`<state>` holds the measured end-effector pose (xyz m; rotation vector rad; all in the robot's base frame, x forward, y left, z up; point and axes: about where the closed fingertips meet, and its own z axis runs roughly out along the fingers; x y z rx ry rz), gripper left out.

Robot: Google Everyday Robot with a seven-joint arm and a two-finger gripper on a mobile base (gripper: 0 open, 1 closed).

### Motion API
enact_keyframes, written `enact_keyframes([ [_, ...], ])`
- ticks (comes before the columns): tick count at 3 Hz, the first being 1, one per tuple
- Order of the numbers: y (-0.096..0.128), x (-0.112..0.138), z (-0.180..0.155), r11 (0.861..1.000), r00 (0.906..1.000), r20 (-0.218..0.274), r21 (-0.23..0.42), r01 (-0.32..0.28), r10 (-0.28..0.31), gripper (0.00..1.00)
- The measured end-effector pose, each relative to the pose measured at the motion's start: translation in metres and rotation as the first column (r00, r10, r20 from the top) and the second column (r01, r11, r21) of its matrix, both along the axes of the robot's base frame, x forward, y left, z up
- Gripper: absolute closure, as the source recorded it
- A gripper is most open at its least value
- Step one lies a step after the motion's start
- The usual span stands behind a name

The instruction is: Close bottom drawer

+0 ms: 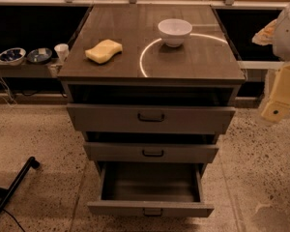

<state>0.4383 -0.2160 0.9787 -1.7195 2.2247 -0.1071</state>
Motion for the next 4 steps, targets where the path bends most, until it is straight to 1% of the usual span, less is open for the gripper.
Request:
enact_keyframes([
  [2,0.002,0.000,0.000,1.000,1.0000,-0.004,0.001,-0.005,0.005,0.00],
  [3,0.002,0.013,-0.047,1.000,0.9988,-0.046,0.002,-0.013,0.013,0.00],
  [4,0.008,0.009,-0.122,0.997,0.9950,-0.075,0.031,-0.064,0.066,0.00],
])
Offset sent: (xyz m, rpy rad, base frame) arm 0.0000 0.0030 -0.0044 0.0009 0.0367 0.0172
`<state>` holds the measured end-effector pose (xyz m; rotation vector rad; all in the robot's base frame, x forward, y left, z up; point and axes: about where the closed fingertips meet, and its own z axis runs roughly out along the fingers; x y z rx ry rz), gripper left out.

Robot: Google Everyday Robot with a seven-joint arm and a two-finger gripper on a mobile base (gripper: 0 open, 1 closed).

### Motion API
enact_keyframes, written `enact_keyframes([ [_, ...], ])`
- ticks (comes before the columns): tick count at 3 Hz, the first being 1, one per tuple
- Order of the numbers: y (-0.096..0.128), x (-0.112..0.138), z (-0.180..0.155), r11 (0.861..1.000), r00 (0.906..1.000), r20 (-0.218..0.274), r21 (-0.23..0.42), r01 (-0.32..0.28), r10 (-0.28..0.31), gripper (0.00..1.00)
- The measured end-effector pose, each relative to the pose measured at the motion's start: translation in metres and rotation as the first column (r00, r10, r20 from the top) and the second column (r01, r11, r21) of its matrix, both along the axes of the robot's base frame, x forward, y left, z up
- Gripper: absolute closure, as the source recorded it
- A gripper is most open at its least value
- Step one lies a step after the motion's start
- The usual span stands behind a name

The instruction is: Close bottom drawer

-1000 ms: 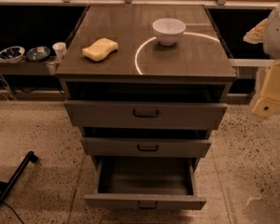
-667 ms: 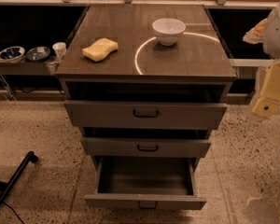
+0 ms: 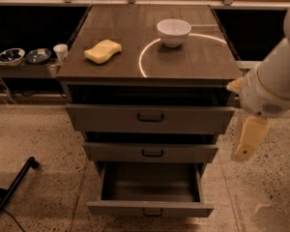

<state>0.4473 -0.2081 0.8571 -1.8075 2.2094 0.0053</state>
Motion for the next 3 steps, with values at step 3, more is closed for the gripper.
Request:
enact_keyframes([
  [3,-0.005,0.008,-0.106,0.996,0.9970,0.034,0.061,-0.072,0.070,0.00],
])
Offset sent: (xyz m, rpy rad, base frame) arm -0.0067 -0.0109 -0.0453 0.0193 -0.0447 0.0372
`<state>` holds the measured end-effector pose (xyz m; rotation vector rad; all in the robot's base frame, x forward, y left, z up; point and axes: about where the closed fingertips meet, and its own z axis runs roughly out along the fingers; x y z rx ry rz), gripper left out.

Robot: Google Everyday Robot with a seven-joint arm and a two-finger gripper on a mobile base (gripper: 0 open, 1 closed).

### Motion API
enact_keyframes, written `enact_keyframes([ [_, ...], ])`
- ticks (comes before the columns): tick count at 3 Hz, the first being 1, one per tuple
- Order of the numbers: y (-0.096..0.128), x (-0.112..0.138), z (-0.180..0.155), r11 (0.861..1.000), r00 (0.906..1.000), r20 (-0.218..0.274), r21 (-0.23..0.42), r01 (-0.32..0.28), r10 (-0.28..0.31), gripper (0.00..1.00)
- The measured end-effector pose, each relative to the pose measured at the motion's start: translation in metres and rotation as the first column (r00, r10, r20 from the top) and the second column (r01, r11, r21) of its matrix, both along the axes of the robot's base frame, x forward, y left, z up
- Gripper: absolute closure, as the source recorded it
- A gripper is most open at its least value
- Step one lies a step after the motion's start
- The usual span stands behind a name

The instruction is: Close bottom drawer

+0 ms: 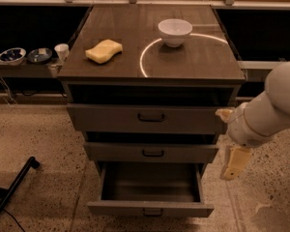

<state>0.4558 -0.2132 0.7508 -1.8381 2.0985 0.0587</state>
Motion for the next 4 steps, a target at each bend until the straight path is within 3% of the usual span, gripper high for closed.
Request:
enact_keyframes([
  [1,0.012,-0.007,-0.093,0.996,0.9972,-0.065,0.087,-0.031,0.037,0.00],
  [2,0.016,-0.023,-0.168,0.981,0.9906,-0.045,0.155,-0.121,0.129,0.00],
  [3,0.017,-0.026,-0.184,0.973,0.9851,-0.039,0.167,-0.159,0.167,0.00],
  [4,0.017,-0.026,-0.184,0.973,0.9852,-0.039,0.167,-0.158,0.167,0.00],
])
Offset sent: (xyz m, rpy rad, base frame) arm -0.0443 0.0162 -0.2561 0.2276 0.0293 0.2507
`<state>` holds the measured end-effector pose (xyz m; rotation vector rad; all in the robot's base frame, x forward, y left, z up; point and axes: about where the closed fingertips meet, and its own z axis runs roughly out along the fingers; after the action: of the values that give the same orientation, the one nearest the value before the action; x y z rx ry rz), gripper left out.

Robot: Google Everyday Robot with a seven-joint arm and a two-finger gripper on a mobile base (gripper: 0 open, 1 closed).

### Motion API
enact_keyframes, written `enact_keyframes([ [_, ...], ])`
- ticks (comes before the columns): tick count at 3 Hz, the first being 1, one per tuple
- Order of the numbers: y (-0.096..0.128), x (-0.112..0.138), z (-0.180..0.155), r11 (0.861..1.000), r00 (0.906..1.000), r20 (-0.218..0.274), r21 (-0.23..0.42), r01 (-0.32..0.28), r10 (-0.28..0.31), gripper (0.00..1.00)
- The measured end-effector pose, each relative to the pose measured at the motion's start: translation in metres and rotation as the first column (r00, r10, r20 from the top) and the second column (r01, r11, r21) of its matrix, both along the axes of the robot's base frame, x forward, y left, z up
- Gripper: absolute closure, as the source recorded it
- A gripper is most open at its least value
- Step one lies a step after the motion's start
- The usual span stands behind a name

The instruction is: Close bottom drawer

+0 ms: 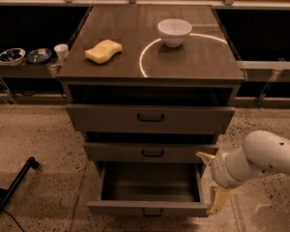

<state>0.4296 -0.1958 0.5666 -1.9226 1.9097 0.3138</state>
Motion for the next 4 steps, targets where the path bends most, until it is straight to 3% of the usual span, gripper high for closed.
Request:
enact_keyframes([
  [1,0.010,0.008,-0.039,0.998,0.9998,0.008,0.055,-0.017,0.016,0.00],
  [2,0.036,0.017,-0.130,0.980,0.9879,0.101,0.147,-0.132,0.118,0.00],
  [3,0.049,0.012,-0.175,0.952,0.9686,0.146,0.205,-0.229,0.202,0.00],
  [4,0.054,0.007,-0.186,0.944,0.9639,0.149,0.216,-0.249,0.220,0.00],
])
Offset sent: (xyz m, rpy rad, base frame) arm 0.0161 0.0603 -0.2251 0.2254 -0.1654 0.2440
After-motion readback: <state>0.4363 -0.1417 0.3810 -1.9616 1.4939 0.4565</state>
